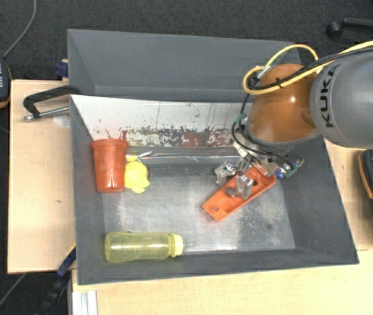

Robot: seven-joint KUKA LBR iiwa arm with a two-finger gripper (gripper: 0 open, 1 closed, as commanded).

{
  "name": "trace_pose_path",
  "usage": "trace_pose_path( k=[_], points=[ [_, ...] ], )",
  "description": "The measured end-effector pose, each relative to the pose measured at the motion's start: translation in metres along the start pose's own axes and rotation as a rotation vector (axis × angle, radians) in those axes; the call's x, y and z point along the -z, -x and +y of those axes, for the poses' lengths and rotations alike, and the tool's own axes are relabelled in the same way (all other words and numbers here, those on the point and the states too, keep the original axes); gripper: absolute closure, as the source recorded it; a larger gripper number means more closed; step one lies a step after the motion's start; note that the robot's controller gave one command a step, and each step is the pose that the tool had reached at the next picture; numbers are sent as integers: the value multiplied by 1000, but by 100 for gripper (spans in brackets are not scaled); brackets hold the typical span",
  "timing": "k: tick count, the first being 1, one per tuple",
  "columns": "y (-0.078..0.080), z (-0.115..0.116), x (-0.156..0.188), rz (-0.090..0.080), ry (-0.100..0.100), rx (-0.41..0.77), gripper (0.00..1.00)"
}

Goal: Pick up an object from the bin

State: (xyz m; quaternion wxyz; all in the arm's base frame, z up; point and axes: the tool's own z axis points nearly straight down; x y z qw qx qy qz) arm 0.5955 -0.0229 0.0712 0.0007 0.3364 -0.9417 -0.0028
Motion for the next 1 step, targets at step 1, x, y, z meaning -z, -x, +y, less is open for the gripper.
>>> trace_pose_path(
  k=[1],
  points=[
    [0,-1,58,-2,0,16,100]
  ],
)
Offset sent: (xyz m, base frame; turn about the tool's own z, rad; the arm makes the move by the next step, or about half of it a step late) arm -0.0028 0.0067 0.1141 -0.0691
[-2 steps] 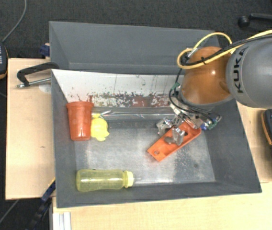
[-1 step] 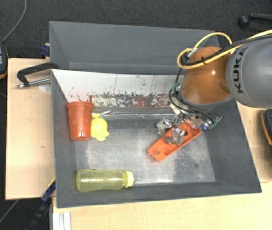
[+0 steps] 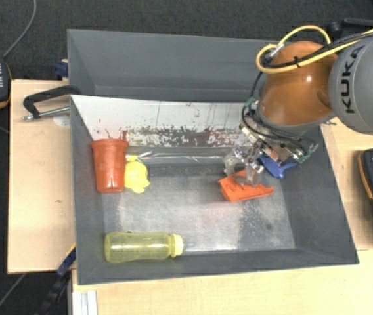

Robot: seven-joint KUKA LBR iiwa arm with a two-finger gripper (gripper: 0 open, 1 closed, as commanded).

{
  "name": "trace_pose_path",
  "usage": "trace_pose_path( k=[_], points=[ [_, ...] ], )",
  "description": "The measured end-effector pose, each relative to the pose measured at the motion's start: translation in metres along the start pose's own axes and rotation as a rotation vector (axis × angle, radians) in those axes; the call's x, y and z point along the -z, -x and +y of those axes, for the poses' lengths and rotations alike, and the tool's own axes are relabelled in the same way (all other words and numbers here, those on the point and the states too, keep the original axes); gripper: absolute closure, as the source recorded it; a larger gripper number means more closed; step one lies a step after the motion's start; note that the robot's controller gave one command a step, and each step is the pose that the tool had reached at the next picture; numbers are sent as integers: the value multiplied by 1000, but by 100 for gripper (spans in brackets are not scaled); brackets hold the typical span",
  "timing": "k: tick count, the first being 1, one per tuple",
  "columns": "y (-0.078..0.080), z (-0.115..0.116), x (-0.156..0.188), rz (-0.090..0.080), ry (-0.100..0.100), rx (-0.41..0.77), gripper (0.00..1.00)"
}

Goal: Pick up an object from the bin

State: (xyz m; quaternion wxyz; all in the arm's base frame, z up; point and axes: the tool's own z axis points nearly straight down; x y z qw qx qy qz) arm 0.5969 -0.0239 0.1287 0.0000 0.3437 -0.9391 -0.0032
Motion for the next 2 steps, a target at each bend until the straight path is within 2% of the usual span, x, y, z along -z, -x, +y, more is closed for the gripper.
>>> trace_pose_path(
  k=[1,2],
  points=[
    [4,8,56,-5,-3,50,100],
    [-13,20,96,-3,0,50,100]
  ],
)
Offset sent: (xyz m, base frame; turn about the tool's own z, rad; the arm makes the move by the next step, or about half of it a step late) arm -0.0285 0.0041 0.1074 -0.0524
